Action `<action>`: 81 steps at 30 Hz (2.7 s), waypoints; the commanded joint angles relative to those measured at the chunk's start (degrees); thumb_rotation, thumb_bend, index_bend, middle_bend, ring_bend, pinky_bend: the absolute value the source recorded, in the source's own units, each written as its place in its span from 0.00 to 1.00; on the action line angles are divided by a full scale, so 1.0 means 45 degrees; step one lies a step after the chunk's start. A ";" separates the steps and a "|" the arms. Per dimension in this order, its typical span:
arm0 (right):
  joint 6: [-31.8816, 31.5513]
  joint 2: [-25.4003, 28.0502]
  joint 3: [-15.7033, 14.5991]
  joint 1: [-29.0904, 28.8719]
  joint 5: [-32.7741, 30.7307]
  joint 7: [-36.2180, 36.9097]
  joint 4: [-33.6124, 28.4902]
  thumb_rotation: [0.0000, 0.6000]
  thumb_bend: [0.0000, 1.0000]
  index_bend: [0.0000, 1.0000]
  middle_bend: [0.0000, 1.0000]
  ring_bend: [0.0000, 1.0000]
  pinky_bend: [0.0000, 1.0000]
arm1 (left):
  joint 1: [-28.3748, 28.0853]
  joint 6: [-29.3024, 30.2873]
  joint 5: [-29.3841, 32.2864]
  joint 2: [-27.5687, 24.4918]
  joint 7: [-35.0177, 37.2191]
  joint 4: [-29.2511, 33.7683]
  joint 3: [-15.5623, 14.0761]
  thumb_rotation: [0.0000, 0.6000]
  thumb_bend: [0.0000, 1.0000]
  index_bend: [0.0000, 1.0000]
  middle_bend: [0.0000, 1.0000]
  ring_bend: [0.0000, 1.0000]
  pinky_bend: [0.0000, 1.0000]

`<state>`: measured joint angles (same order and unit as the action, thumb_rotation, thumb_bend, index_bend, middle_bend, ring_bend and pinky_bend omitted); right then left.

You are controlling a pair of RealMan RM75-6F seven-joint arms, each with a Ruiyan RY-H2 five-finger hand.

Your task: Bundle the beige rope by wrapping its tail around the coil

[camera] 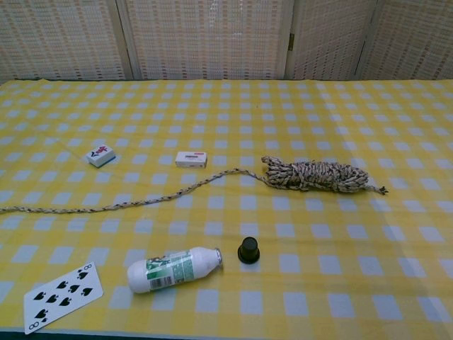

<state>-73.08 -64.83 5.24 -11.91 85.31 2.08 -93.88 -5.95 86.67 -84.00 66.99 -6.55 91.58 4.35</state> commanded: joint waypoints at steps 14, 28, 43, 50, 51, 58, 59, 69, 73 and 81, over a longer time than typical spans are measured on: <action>0.4889 -0.2436 0.1335 -0.3895 -0.3523 -0.2260 0.0478 1.00 0.34 0.08 0.14 0.21 0.04 | 0.0036 0.0028 -0.0039 -0.0170 -0.0139 0.0214 -0.0028 1.00 0.19 0.08 0.00 0.00 0.00; 0.6031 -0.4570 0.1278 -0.5807 -0.5711 -0.4265 0.2210 1.00 0.34 0.18 0.22 0.24 0.05 | 0.0100 0.0010 0.0124 -0.0225 -0.0042 0.0154 -0.0001 1.00 0.19 0.08 0.00 0.00 0.00; 0.5888 -0.5327 0.1052 -0.6298 -0.6423 -0.4552 0.3080 1.00 0.34 0.30 0.31 0.31 0.09 | 0.0048 -0.0089 0.0122 -0.0102 0.0129 -0.0062 0.0006 1.00 0.19 0.08 0.00 0.00 0.00; 0.5677 -0.5598 0.0937 -0.6439 -0.6449 -0.4760 0.3420 1.00 0.34 0.44 0.40 0.41 0.18 | -0.0061 -0.0215 -0.0009 -0.0062 0.0140 -0.0147 -0.0025 1.00 0.19 0.08 0.00 0.00 0.00; 0.5647 -0.5613 0.0922 -0.6461 -0.6448 -0.4818 0.3443 1.00 0.34 0.46 0.42 0.43 0.20 | -0.0101 -0.0243 -0.0051 -0.0068 0.0138 -0.0144 -0.0020 1.00 0.19 0.08 0.00 0.00 0.00; 0.5270 -0.5465 0.1062 -0.6466 -0.6021 -0.4465 0.3134 1.00 0.41 0.58 0.52 0.53 0.36 | -0.0853 -0.0996 -0.0505 -0.0245 0.0559 -0.0168 0.0130 1.00 0.19 0.11 0.00 0.00 0.00; 0.5250 -0.5416 0.1071 -0.6460 -0.5963 -0.4398 0.3065 1.00 0.41 0.59 0.52 0.54 0.36 | -0.0979 -0.1136 -0.0545 -0.0245 0.0634 -0.0193 0.0156 1.00 0.19 0.13 0.00 0.00 0.00; 0.4946 -0.5001 0.1375 -0.6564 -0.6136 -0.4377 0.2353 1.00 0.41 0.59 0.52 0.54 0.36 | -0.2952 -0.4245 -0.0373 0.0152 0.1539 -0.0508 0.0190 1.00 0.32 0.43 0.08 0.05 0.00; 0.4921 -0.4970 0.1370 -0.6638 -0.6250 -0.4501 0.2237 1.00 0.41 0.59 0.52 0.54 0.36 | -0.3492 -0.5384 0.0157 0.0540 0.1456 -0.0741 0.0123 1.00 0.33 0.46 0.09 0.05 0.00; 0.4886 -0.4963 0.1359 -0.6762 -0.6449 -0.4651 0.2164 1.00 0.41 0.59 0.52 0.55 0.36 | -0.3939 -0.6332 0.1145 0.1449 0.1666 -0.1488 0.0159 1.00 0.35 0.47 0.10 0.06 0.00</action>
<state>-51.09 -87.17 11.35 -42.33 56.31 -18.84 -84.13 -23.35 58.60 -79.36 72.99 0.75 85.36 5.01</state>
